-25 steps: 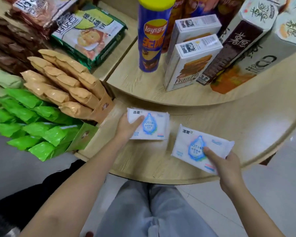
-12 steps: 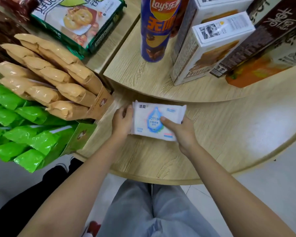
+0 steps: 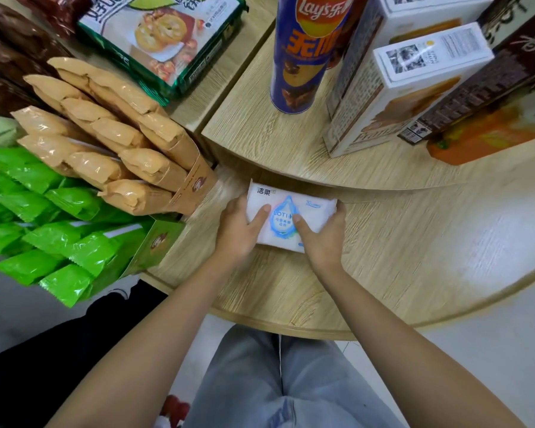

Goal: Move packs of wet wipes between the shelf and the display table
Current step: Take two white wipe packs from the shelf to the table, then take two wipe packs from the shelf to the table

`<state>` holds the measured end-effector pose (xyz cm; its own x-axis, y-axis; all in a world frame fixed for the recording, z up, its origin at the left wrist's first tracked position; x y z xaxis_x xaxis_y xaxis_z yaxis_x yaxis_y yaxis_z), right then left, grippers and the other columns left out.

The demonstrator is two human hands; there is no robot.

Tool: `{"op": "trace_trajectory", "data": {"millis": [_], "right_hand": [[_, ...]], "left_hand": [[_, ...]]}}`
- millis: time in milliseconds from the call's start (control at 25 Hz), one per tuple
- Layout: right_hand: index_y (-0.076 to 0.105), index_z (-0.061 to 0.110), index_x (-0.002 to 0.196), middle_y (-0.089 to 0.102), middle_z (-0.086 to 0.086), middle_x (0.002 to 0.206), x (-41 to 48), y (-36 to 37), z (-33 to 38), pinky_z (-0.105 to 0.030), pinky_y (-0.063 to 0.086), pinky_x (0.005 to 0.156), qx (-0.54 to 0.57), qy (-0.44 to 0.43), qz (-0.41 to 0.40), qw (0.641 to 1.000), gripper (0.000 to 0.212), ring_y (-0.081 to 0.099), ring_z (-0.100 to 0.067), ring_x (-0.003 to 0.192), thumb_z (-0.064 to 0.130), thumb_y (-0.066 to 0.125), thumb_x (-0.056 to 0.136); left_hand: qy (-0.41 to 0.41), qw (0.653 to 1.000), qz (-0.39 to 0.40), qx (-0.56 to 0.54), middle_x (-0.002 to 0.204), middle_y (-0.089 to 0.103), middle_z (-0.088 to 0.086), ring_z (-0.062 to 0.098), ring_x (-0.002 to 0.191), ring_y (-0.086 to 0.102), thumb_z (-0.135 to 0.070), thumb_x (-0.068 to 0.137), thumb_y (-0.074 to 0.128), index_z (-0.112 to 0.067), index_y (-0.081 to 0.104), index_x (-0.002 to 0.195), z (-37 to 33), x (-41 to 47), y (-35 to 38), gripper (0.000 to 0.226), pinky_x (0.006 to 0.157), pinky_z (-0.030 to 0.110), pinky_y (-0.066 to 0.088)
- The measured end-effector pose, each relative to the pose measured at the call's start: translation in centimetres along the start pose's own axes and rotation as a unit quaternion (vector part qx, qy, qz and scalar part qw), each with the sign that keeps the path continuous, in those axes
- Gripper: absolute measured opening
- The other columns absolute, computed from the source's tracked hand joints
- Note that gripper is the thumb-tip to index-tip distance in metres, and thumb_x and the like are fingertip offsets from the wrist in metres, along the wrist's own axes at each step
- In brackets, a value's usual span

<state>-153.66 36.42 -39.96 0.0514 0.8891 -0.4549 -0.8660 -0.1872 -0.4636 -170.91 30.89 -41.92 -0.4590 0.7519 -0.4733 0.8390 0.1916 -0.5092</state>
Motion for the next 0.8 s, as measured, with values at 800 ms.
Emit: {"op": "trace_trajectory", "data": {"millis": [800], "right_hand": [[0.061, 0.002, 0.084, 0.063, -0.008, 0.079, -23.1, -16.3, -16.4, -0.009, 0.042, 0.049, 0.110, 0.255, -0.078, 0.957, 0.017, 0.055, -0.013, 0.061, 0.012, 0.049, 0.093]], "left_hand": [[0.208, 0.808, 0.393, 0.387, 0.072, 0.054, -0.005, 0.017, 0.073, 0.051, -0.031, 0.093, 0.050, -0.028, 0.045, 0.066, -5.1, -16.5, 8.6, 0.028, 0.062, 0.027, 0.034]]}}
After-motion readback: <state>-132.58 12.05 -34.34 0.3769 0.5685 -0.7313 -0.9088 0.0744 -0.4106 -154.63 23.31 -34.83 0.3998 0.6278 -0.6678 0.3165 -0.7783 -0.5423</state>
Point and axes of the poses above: each hand's wrist, its own x-axis towards the middle knuckle, its own y-axis out of the palm, z = x × y, the point moved 5 cm from there along x, towards the middle knuckle
